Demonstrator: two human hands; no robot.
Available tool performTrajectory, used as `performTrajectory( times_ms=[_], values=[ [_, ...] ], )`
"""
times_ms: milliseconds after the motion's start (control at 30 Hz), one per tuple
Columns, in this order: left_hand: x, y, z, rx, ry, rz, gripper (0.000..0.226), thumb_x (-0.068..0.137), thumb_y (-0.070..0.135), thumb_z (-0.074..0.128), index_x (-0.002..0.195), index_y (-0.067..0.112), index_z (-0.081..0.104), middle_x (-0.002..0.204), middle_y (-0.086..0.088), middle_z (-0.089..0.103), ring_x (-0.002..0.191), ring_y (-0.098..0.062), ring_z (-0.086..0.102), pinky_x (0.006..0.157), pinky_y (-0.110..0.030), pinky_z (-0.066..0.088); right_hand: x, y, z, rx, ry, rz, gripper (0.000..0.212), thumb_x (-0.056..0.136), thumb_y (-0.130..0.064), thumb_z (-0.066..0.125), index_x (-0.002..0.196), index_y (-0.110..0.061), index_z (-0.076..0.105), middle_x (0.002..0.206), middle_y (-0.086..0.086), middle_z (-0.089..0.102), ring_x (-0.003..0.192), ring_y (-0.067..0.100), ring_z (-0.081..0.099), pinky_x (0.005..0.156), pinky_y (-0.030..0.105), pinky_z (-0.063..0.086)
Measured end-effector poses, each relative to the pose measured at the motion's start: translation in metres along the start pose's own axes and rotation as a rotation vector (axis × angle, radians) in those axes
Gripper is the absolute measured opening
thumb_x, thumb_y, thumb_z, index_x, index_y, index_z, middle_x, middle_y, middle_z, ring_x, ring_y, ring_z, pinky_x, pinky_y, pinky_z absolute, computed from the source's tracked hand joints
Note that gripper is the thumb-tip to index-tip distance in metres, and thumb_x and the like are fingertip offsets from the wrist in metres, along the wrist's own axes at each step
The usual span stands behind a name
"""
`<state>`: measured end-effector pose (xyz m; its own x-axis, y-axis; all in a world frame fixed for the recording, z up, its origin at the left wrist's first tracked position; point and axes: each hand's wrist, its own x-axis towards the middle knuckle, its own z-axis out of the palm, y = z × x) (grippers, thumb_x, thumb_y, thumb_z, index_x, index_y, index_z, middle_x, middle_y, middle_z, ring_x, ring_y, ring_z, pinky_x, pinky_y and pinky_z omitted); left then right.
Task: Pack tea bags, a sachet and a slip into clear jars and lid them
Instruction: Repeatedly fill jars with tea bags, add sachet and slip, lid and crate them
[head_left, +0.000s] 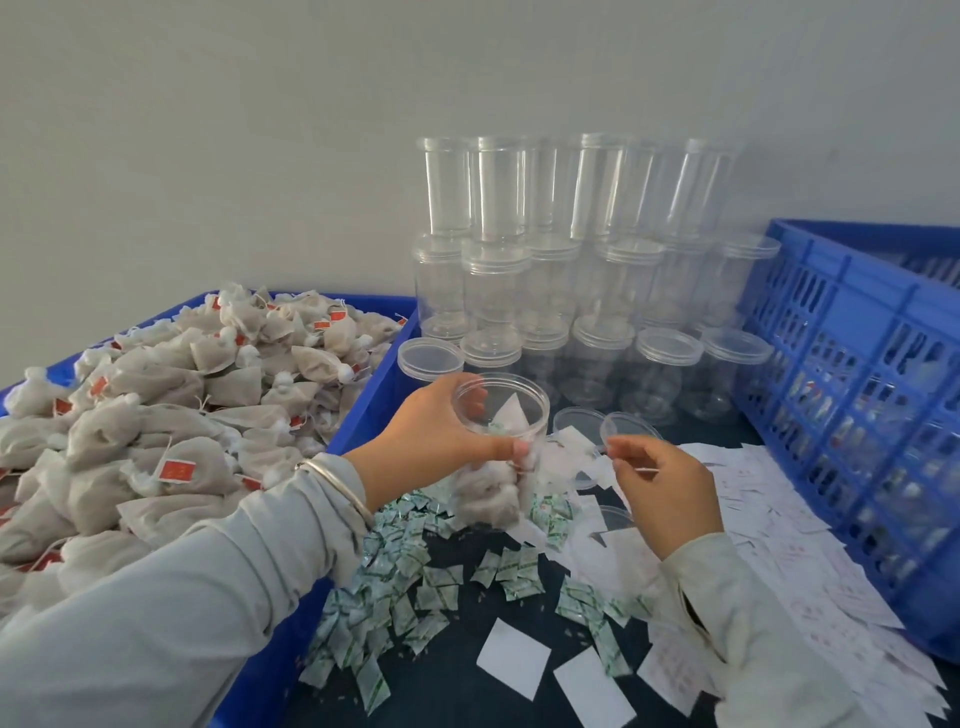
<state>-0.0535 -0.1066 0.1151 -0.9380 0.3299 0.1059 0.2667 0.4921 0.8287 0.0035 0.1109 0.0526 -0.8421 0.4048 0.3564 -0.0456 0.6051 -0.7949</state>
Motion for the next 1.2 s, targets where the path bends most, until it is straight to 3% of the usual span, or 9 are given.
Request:
performTrajectory(
  times_ms=[100,200,333,467,600,733,967,1100,1200],
  values=[
    [0.004,0.005,0.014,-0.007,0.039,-0.009,0.092,0.050,0.055,0.085,0.128,0.024,0.047,0.115,0.013,0.057,0.095,0.002,0.055,0.062,-0.006,0.042,-0.001,0.018,-0.005,-0.201,-0.179,0.103,0.025,0.090,-0.007,0.058,0.108,-0.018,0.070,0.108,0.001,0.068,0.092,0.012,0.058,0.084,0.021,0.042],
    [0.009,0.010,0.032,-0.033,0.064,-0.027,0.090,0.056,0.045,0.087,0.132,0.017,0.047,0.119,0.007,0.056,0.079,0.007,0.053,0.048,0.000,0.039,-0.005,0.026,-0.001,-0.456,-0.367,0.108,0.026,0.090,-0.014,0.057,0.110,-0.022,0.070,0.112,0.001,0.067,0.102,0.019,0.060,0.083,0.023,0.042],
    [0.011,0.012,0.051,-0.004,0.040,-0.018,0.090,0.057,0.045,0.086,0.132,0.017,0.046,0.122,0.005,0.056,0.070,0.010,0.052,0.047,0.002,0.037,-0.003,0.044,-0.003,-0.511,-0.332,0.189,0.034,0.086,0.000,0.049,0.089,-0.024,0.072,0.098,0.003,0.066,0.109,0.028,0.058,0.074,0.023,0.043],
    [0.009,0.009,0.059,-0.026,-0.018,-0.015,0.087,0.057,0.044,0.087,0.130,0.021,0.045,0.122,0.008,0.054,0.063,0.013,0.057,0.048,0.002,0.038,0.005,0.066,-0.014,-0.536,-0.261,0.296,0.037,0.090,-0.004,0.048,0.121,-0.016,0.064,0.127,0.006,0.061,0.118,0.026,0.054,0.094,0.026,0.042],
    [0.006,0.004,0.061,-0.033,-0.093,-0.018,0.082,0.049,0.054,0.086,0.116,0.035,0.043,0.115,0.017,0.054,0.080,0.013,0.057,0.055,-0.001,0.042,0.010,0.075,-0.013,-0.578,-0.282,0.274,0.013,0.089,-0.023,0.060,0.099,-0.022,0.068,0.123,0.006,0.062,0.115,0.027,0.053,0.084,0.026,0.040],
    [0.006,0.000,0.064,-0.034,-0.132,-0.012,0.097,0.037,0.064,0.082,0.123,0.032,0.046,0.114,0.020,0.056,0.102,0.010,0.053,0.082,-0.014,0.047,0.014,0.078,-0.006,-0.686,-0.281,0.228,0.046,0.087,-0.045,0.060,0.121,-0.014,0.061,0.122,0.005,0.062,0.116,0.026,0.051,0.088,0.030,0.042],
    [0.008,-0.003,0.063,-0.027,-0.146,-0.010,0.104,0.032,0.067,0.077,0.123,0.032,0.043,0.114,0.020,0.056,0.107,0.002,0.055,0.092,-0.022,0.046,0.012,0.082,-0.004,-0.566,-0.212,0.243,0.044,0.089,-0.038,0.061,0.127,-0.016,0.059,0.127,0.003,0.062,0.120,0.023,0.053,0.098,0.029,0.041],
    [0.007,-0.003,0.062,-0.033,-0.158,-0.007,0.097,0.034,0.066,0.077,0.118,0.035,0.040,0.111,0.023,0.054,0.104,0.006,0.054,0.083,-0.013,0.042,0.010,0.082,-0.004,-0.593,-0.186,0.227,0.030,0.091,-0.033,0.057,0.114,-0.017,0.068,0.113,0.003,0.068,0.106,0.024,0.059,0.083,0.026,0.044],
    [0.008,-0.002,0.062,-0.027,-0.162,-0.009,0.096,0.033,0.068,0.076,0.116,0.037,0.039,0.110,0.024,0.053,0.103,0.008,0.053,0.077,-0.009,0.043,0.009,0.081,-0.004,-0.632,-0.149,0.218,0.031,0.095,-0.026,0.048,0.075,-0.012,0.068,0.070,0.004,0.062,0.070,0.022,0.055,0.059,0.025,0.038]
  ],
)
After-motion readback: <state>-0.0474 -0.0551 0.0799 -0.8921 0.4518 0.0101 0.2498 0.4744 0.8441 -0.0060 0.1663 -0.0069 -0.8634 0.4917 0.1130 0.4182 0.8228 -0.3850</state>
